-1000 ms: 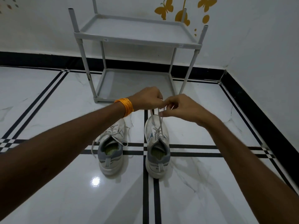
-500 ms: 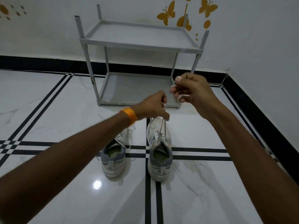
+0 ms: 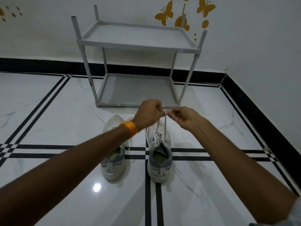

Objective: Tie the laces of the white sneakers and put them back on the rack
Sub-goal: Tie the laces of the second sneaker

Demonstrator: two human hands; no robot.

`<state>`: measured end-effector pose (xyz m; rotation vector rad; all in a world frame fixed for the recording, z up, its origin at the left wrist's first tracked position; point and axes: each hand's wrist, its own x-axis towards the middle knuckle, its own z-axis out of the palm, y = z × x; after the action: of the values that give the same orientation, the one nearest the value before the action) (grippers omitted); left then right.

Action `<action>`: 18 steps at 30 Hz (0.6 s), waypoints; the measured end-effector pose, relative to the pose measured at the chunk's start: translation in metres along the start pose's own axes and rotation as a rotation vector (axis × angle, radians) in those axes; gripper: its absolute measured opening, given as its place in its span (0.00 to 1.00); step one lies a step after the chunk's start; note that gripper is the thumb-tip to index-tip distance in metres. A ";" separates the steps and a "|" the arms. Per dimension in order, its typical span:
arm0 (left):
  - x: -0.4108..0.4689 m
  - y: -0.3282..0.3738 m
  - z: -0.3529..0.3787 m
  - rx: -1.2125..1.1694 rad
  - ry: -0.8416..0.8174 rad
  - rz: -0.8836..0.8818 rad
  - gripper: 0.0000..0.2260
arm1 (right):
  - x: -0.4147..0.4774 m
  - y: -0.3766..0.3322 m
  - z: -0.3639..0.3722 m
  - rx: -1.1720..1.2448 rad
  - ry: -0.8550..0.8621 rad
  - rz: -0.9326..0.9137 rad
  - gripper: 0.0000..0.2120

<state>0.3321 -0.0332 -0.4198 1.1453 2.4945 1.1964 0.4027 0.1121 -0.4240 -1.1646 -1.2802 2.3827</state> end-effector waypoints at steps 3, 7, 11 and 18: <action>0.008 0.011 -0.017 -0.526 -0.407 -0.534 0.08 | -0.008 0.006 -0.007 -0.309 0.037 -0.049 0.18; 0.017 0.013 -0.024 -0.775 -0.450 -0.658 0.13 | -0.042 -0.007 -0.002 -0.774 -0.091 -0.310 0.20; 0.016 0.012 -0.019 -0.843 -0.436 -0.650 0.15 | -0.058 -0.012 0.004 -1.022 -0.199 -0.351 0.16; 0.007 -0.011 -0.014 -0.580 -0.153 -0.513 0.03 | -0.035 -0.011 -0.022 -0.740 -0.043 -0.273 0.15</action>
<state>0.3145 -0.0410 -0.4169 0.3997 1.9399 1.4480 0.4403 0.1146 -0.4034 -0.9899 -2.2699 1.7771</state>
